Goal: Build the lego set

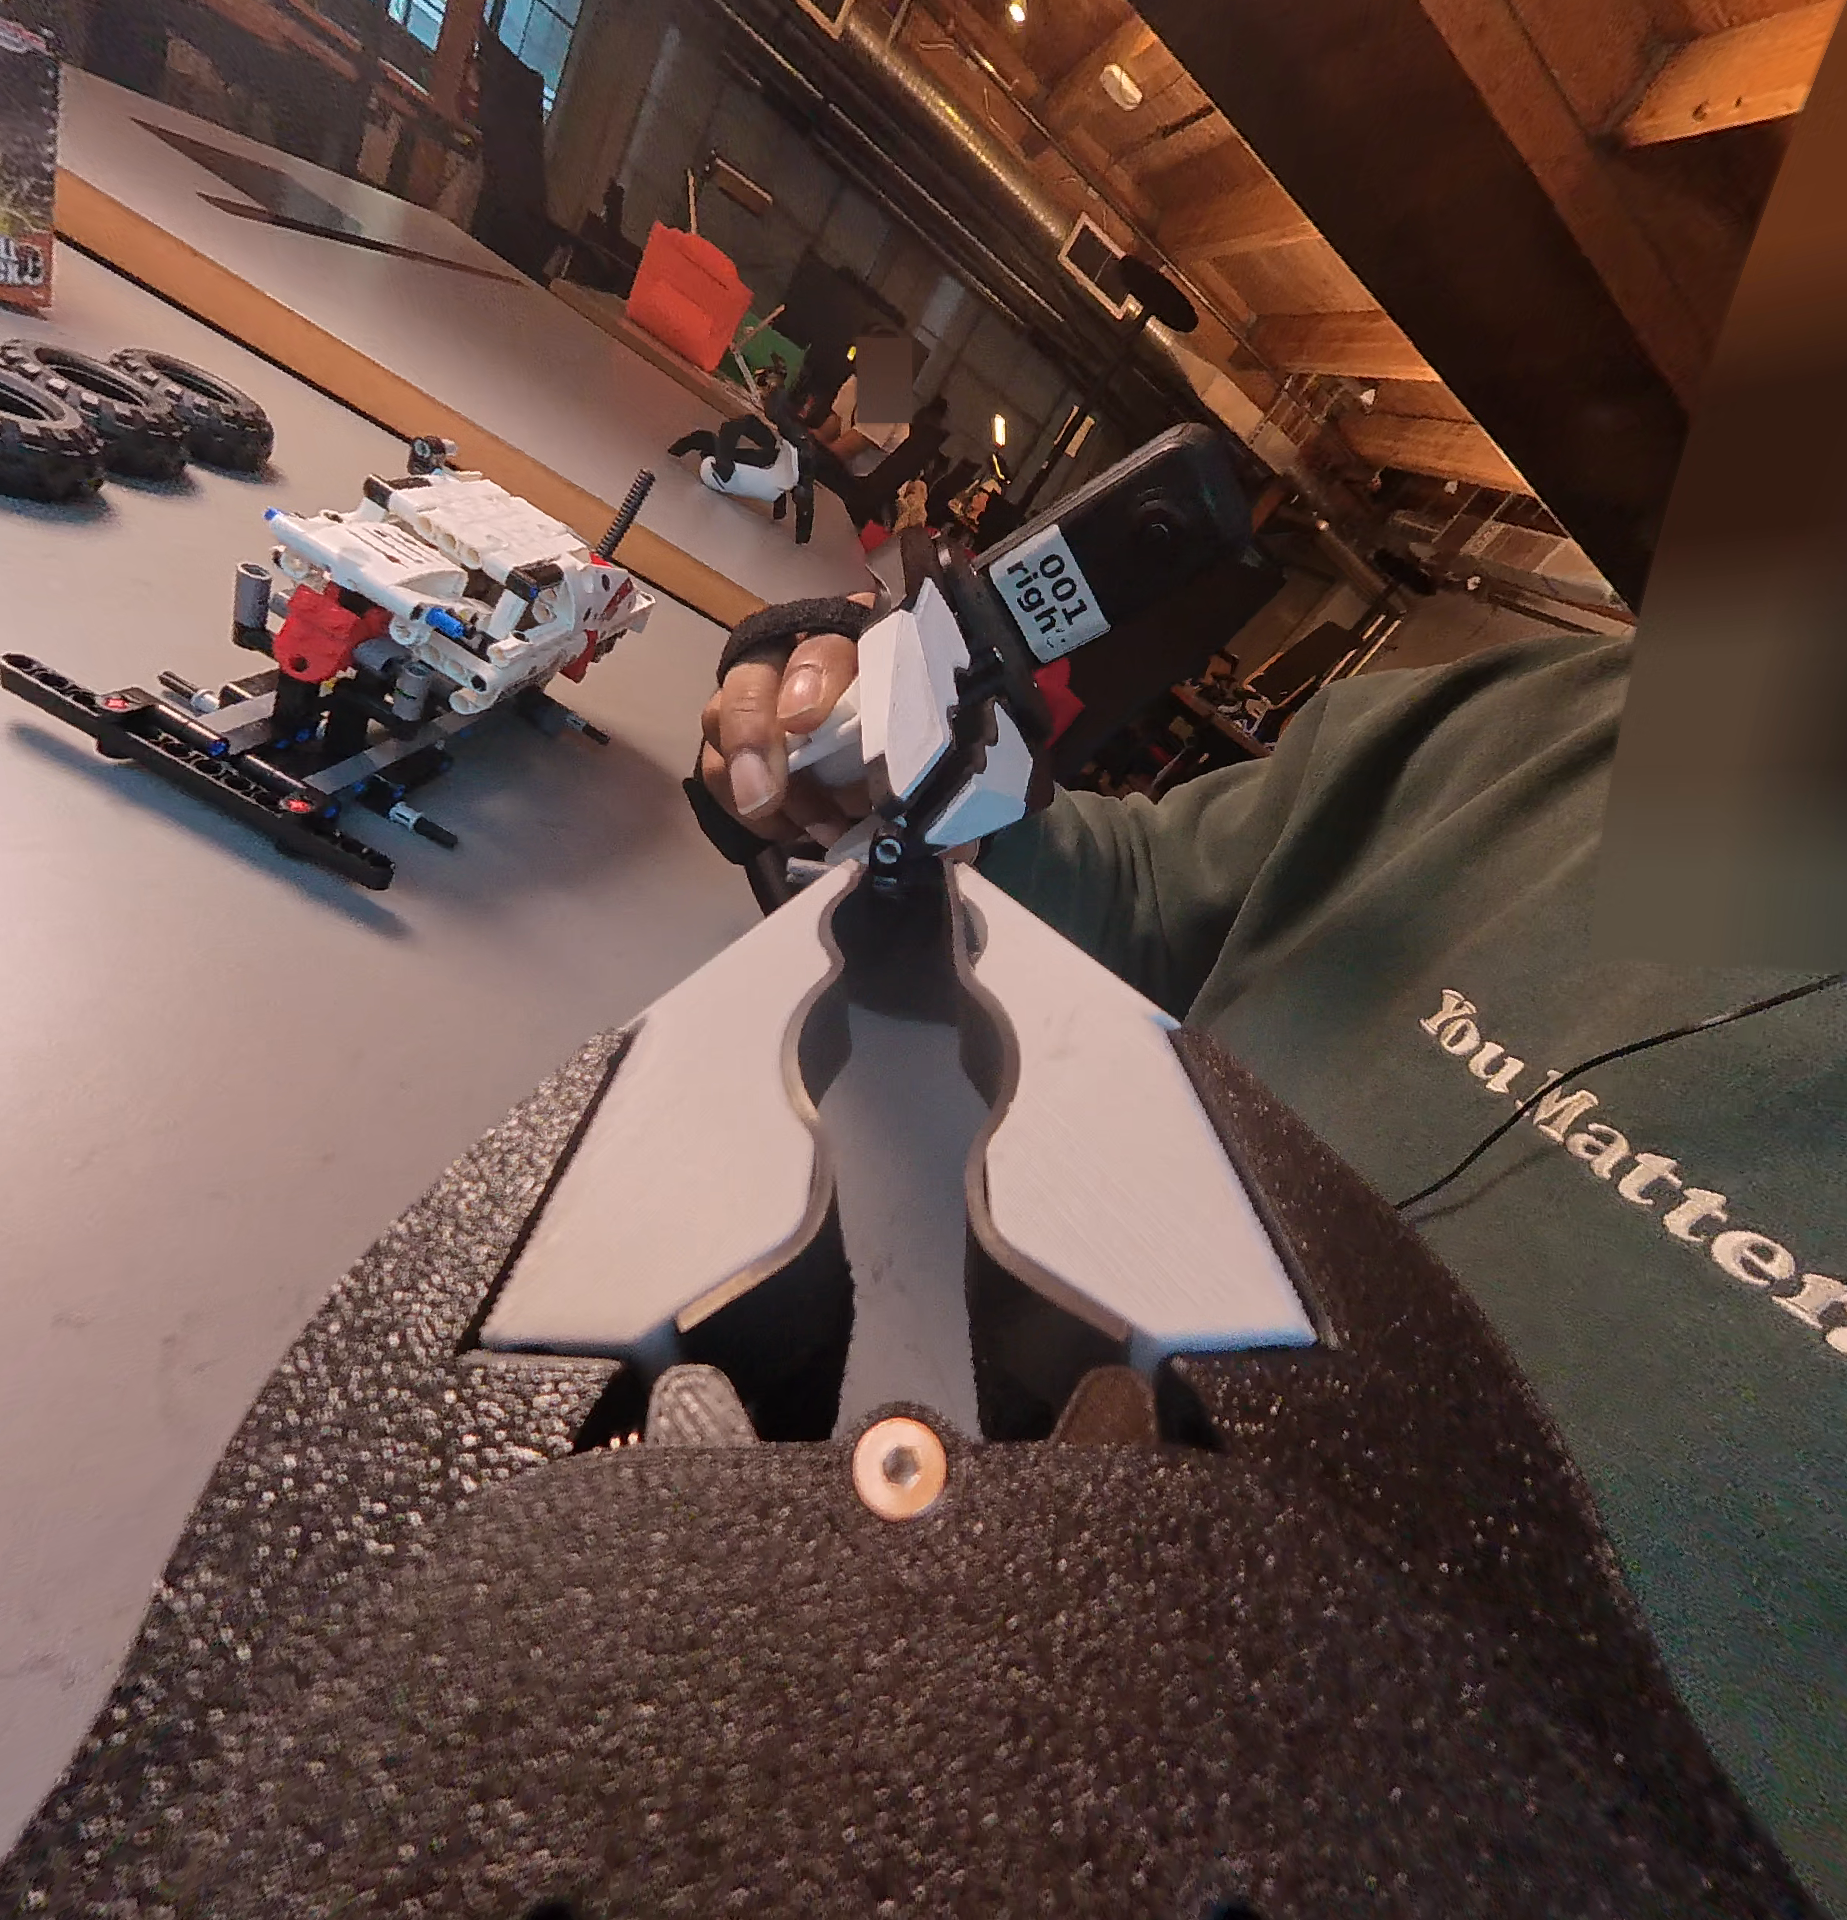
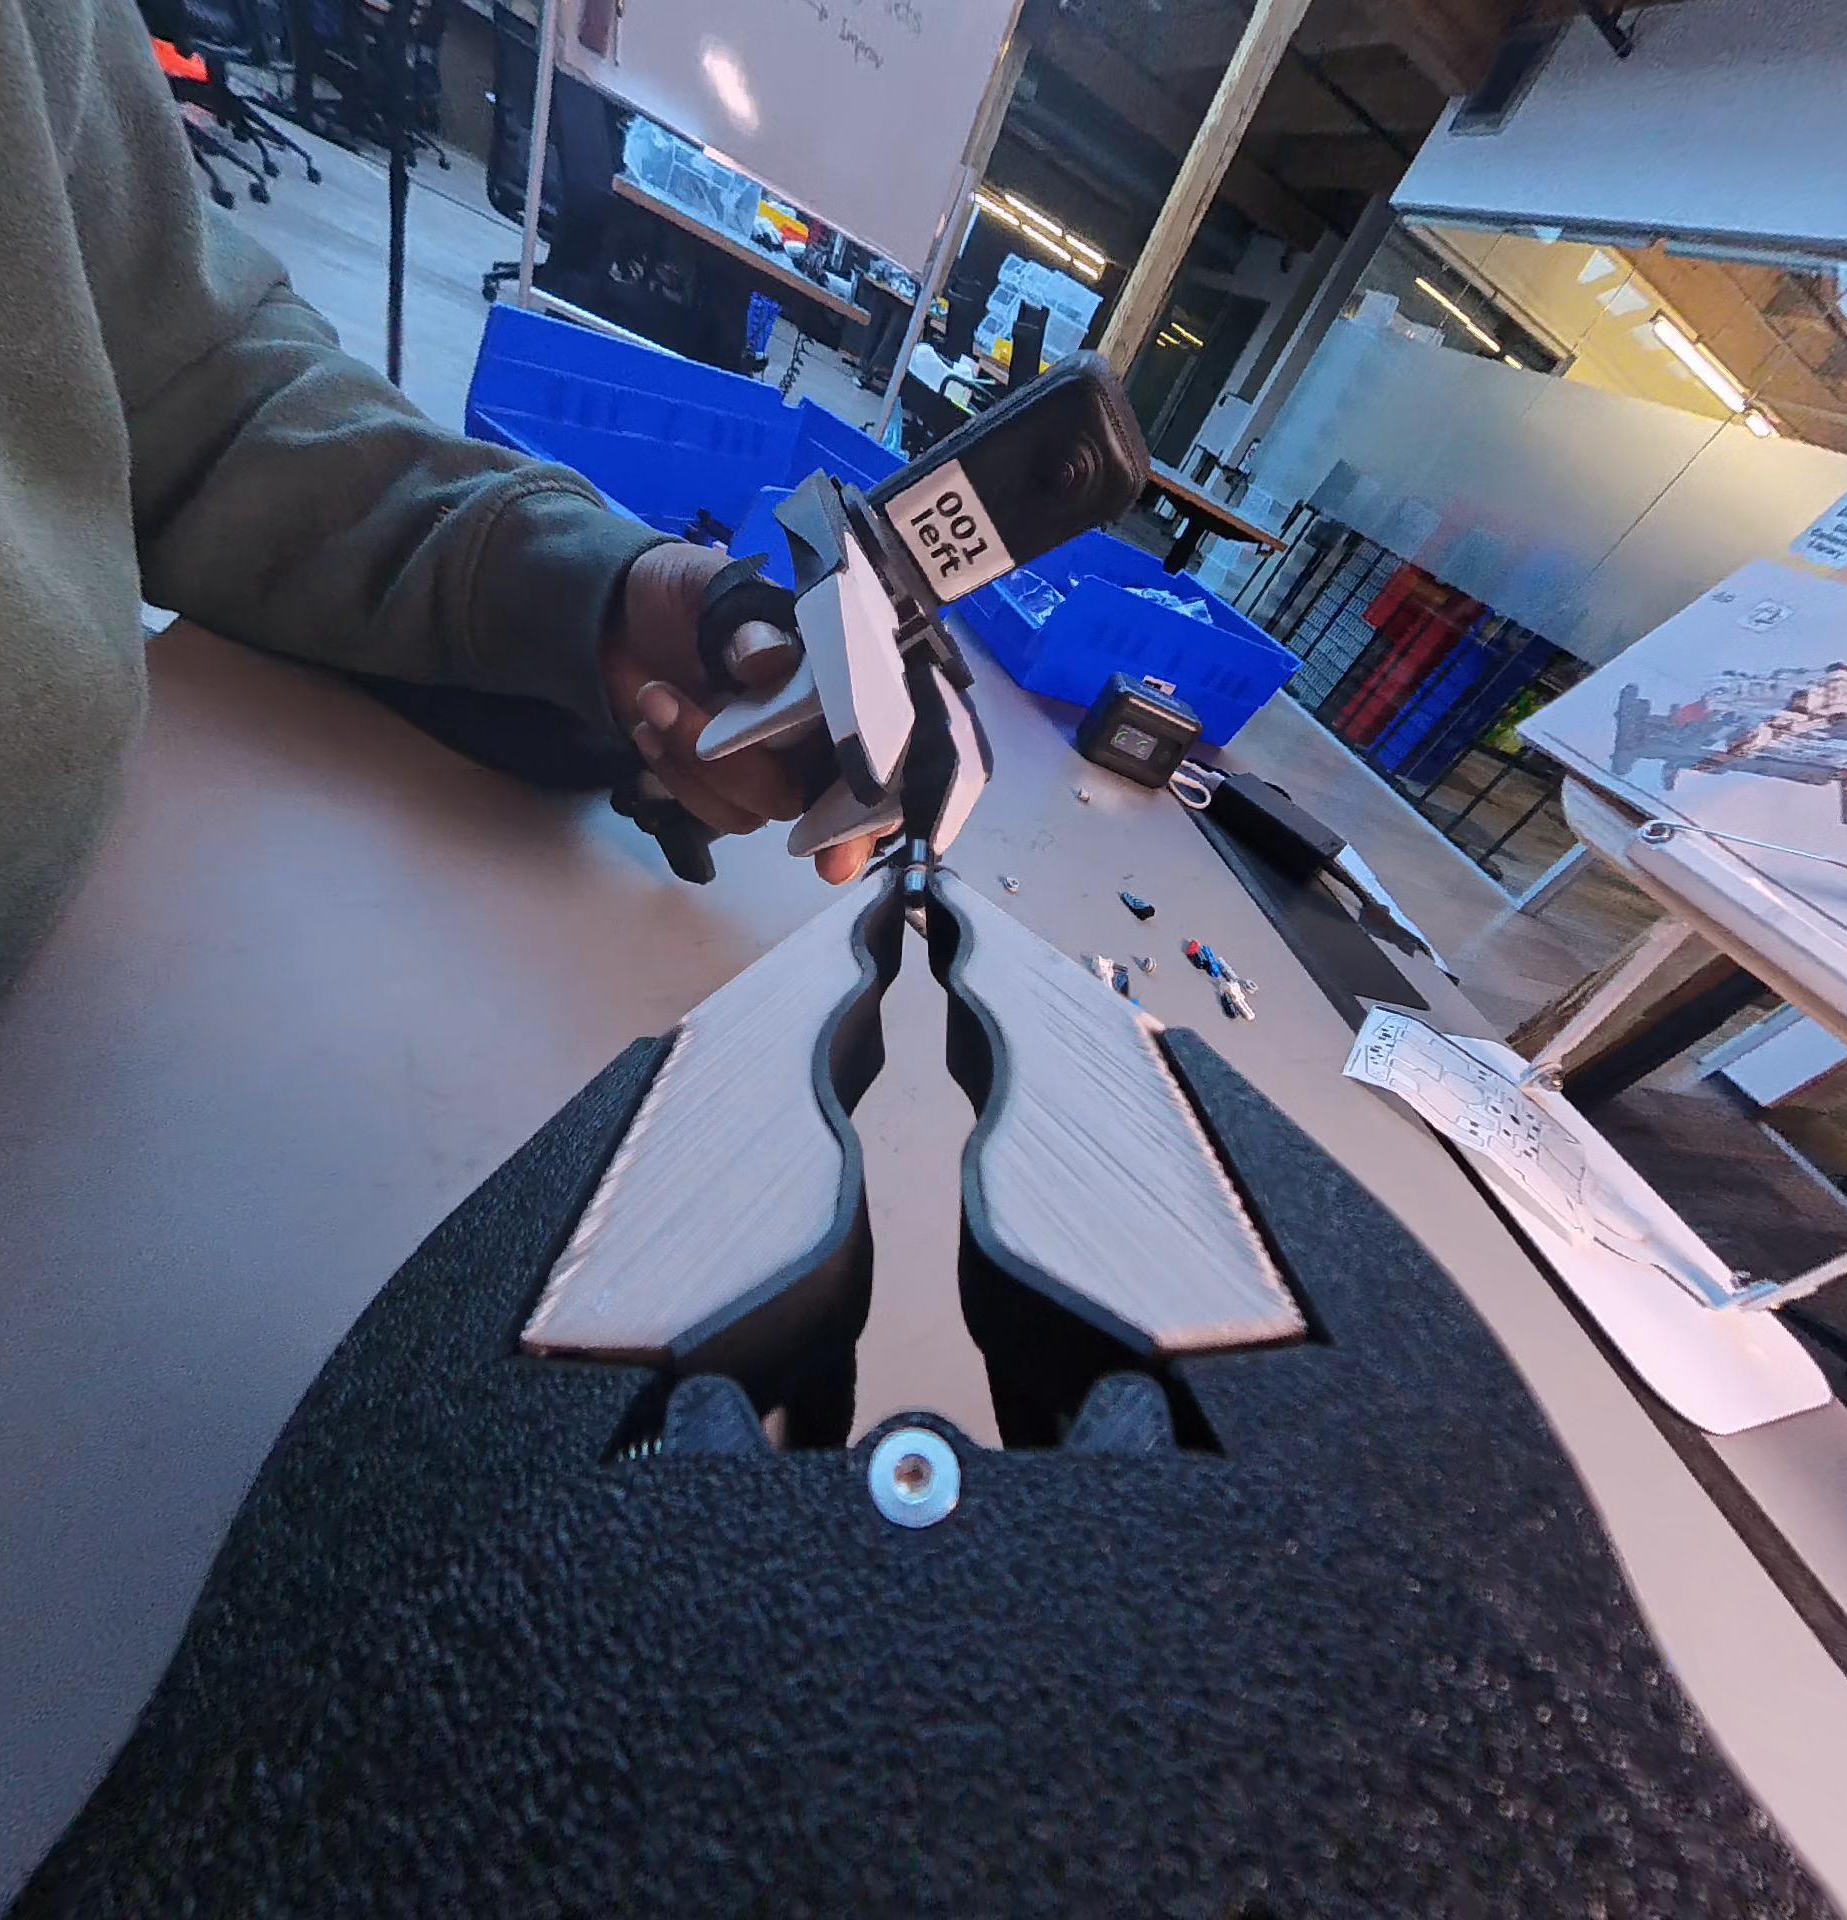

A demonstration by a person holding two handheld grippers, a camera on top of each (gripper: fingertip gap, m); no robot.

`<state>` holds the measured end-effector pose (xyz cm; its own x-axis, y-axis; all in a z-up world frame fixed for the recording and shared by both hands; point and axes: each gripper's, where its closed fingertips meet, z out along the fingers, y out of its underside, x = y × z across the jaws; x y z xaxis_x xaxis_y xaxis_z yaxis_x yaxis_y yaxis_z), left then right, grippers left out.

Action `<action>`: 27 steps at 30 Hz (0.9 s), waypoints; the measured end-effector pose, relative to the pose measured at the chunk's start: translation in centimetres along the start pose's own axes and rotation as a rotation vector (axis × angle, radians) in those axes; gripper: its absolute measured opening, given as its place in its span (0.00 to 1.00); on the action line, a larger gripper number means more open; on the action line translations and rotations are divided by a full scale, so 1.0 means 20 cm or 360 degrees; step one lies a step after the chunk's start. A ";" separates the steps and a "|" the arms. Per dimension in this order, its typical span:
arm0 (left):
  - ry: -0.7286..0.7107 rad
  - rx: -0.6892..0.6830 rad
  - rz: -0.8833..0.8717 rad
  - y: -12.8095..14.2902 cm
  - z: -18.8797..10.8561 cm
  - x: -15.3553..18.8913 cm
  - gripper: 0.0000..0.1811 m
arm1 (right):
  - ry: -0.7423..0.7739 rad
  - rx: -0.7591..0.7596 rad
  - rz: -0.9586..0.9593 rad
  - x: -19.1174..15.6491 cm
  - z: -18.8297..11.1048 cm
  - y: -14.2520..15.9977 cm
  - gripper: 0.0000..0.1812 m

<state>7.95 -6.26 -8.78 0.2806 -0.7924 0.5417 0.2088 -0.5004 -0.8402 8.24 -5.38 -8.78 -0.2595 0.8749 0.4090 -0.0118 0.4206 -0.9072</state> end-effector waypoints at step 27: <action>0.0200 0.0073 0.0029 -0.02 0.01 0.11 0.04 | -0.0090 0.0110 0.0193 -0.05 0.01 -0.05 0.10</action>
<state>8.76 -7.71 -7.15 0.1659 -0.8401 0.5164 0.2480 -0.4712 -0.8464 8.24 -6.70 -8.22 -0.3172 0.9024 0.2918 -0.0429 0.2937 -0.9549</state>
